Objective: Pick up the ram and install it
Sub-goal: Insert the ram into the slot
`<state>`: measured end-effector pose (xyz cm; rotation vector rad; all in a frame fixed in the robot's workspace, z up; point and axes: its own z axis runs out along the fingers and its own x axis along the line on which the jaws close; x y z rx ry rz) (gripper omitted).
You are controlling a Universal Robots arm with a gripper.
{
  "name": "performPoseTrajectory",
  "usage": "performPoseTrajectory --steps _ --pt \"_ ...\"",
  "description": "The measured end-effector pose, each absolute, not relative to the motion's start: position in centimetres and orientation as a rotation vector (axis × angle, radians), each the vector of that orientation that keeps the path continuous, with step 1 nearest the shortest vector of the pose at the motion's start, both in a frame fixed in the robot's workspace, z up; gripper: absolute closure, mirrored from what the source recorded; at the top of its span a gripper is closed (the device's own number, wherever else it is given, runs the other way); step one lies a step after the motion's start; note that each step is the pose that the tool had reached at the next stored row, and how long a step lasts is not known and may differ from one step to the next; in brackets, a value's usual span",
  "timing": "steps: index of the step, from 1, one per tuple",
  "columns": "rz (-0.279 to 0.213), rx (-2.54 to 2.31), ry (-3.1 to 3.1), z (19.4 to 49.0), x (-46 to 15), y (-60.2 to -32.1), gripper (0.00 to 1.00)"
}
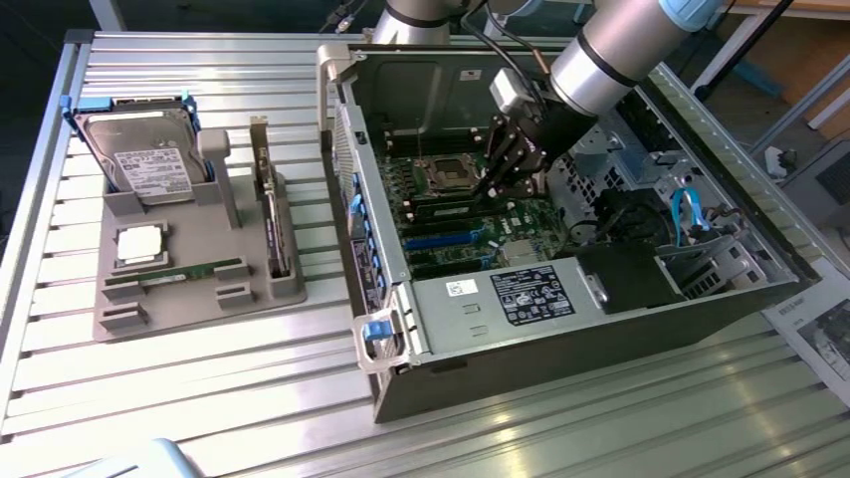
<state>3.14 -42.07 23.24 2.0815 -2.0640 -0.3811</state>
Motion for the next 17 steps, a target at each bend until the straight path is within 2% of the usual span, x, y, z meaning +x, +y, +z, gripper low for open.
performPoseTrajectory --steps 6,17 --pt "-0.381 2.082 -2.064 24.0 3.1 -42.1 0.80" --pt "-0.372 2.079 -2.061 29.0 3.1 -42.1 0.80"
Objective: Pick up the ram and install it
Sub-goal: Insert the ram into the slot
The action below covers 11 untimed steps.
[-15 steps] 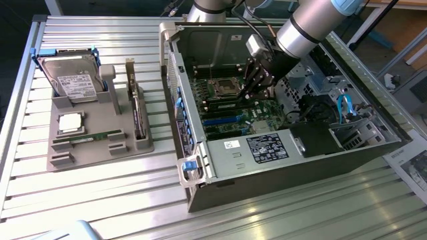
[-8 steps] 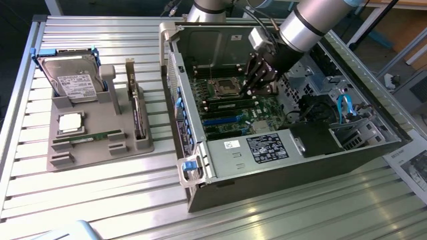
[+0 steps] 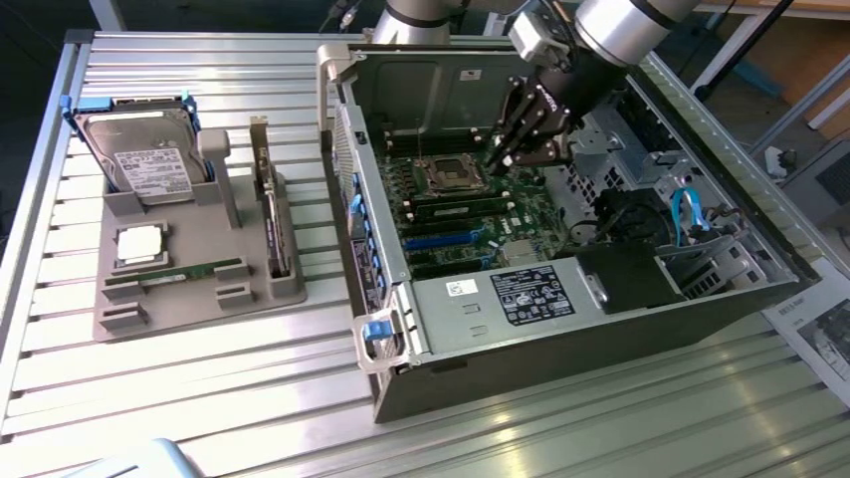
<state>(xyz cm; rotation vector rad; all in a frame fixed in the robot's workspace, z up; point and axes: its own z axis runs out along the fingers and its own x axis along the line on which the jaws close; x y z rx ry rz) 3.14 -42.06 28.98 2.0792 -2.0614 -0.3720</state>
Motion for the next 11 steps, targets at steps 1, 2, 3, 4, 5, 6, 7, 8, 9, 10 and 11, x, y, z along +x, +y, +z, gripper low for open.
performPoseTrajectory --steps 1,2,3,4,5,6,7,8,9,10,11 --pt "-0.367 2.084 -2.060 29.01 3.13 -42.04 0.80" --pt "-0.363 2.087 -2.059 29.02 3.12 -42.03 0.80" --pt "-0.358 2.091 -2.060 29.02 3.09 -42.03 0.80" --pt "-0.352 2.095 -2.062 29.04 3.06 -42.02 0.80" --pt "-0.347 2.099 -2.064 29.06 3.03 -42.01 0.80" --pt "-0.333 2.108 -2.071 29.17 2.94 -42.00 0.80" --pt "-0.321 2.115 -2.076 29.24 2.86 -42.01 0.80" --pt "-0.311 2.121 -2.081 29.29 2.79 -42.00 0.80" --pt "-0.304 2.125 -2.085 29.33 2.74 -42.00 0.80" --pt "-0.292 2.132 -2.091 29.41 2.64 -42.00 0.80" --pt "-0.280 2.138 -2.097 29.46 2.53 -42.00 0.80"
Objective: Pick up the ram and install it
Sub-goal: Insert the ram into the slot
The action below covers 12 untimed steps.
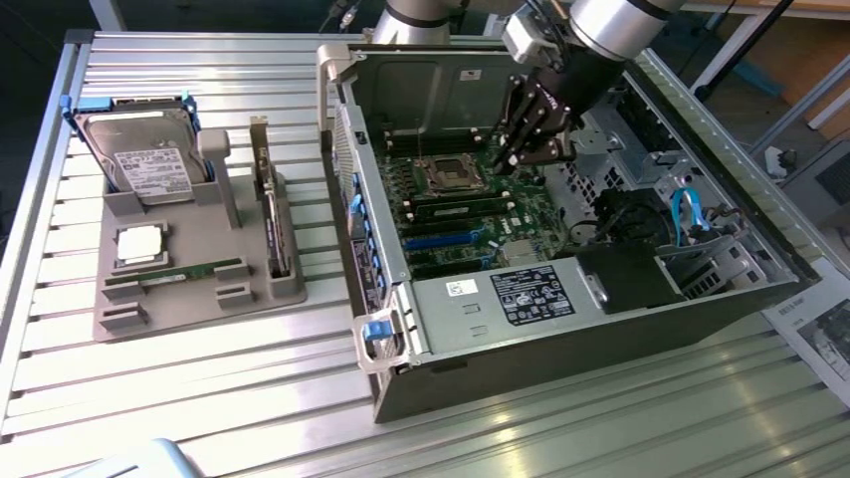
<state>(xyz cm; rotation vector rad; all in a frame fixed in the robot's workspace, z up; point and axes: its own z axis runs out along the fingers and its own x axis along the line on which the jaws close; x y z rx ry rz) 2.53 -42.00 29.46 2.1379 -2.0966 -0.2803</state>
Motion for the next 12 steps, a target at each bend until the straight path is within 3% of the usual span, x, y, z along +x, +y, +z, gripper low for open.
performPoseTrajectory --steps 12 --pt "-0.161 2.196 -2.151 29.9 0.7 -41.9 0.80"
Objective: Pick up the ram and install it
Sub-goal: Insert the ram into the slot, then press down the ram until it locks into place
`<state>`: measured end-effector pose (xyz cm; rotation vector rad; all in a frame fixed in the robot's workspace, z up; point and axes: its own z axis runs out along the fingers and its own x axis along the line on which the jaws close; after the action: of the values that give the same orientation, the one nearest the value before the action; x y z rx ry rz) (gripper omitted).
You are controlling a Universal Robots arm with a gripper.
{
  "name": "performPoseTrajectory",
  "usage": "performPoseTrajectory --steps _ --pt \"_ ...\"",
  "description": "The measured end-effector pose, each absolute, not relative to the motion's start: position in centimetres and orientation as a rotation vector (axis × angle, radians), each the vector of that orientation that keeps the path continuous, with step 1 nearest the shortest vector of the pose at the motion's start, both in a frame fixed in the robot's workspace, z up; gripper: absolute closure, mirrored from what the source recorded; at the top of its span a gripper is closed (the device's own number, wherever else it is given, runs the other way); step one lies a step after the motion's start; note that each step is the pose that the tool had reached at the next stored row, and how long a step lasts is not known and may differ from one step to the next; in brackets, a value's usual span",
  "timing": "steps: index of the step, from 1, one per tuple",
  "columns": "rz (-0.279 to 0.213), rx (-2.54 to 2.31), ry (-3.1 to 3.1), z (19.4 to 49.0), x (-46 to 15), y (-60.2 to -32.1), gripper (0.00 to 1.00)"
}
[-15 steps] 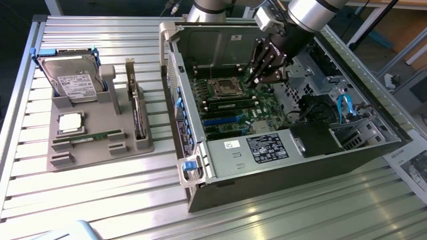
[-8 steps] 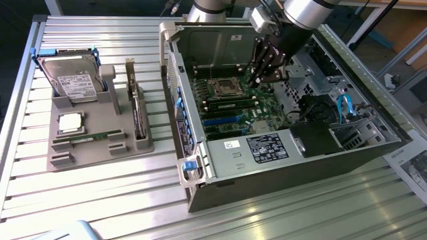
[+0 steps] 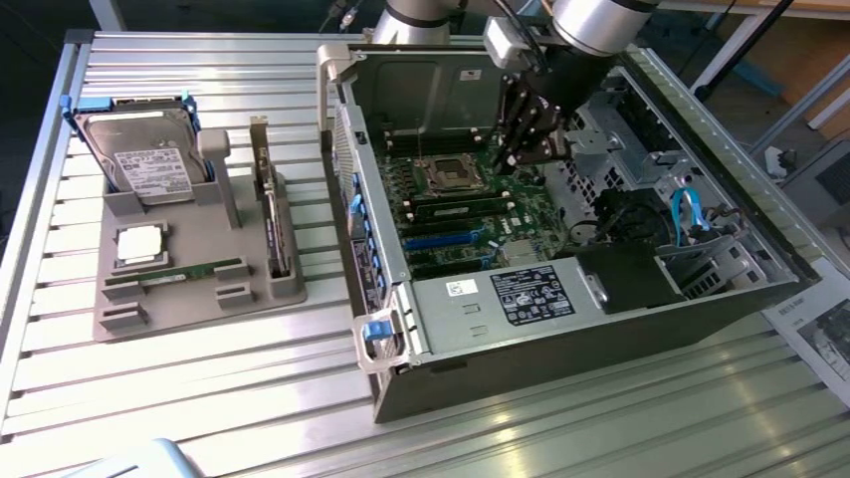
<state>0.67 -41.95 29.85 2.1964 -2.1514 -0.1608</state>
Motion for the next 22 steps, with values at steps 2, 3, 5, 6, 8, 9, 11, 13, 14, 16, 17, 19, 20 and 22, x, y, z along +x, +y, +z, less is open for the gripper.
performPoseTrajectory --steps 2,3,5,6,8,9,11,13,14,16,17,19,20,22 --pt "-0.148 2.203 -2.157 29.9 0.4 -41.9 0.80" --pt "-0.140 2.206 -2.161 29.9 0.3 -41.9 0.80" --pt "-0.127 2.213 -2.167 29.9 0.0 -41.9 0.80" --pt "-0.127 2.213 -2.166 29.9 0.0 -41.9 0.80" --pt "-0.127 2.212 -2.166 30.0 0.0 -41.9 0.80" --pt "-0.127 2.212 -2.166 30.3 0.0 -41.9 0.80" --pt "-0.127 2.213 -2.166 30.9 0.0 -41.9 0.80" --pt "-0.127 2.212 -2.166 31.3 0.0 -41.9 0.80" --pt "-0.127 2.212 -2.166 31.4 0.0 -41.9 0.80" --pt "-0.127 2.213 -2.166 31.4 0.0 -41.9 0.80" --pt "-0.127 2.212 -2.166 31.4 0.0 -41.9 0.80" --pt "-0.127 2.212 -2.166 31.4 0.0 -41.9 0.80" --pt "-0.127 2.212 -2.166 31.4 0.0 -41.9 0.80" --pt "-0.127 2.212 -2.166 31.4 0.0 -41.9 0.80"
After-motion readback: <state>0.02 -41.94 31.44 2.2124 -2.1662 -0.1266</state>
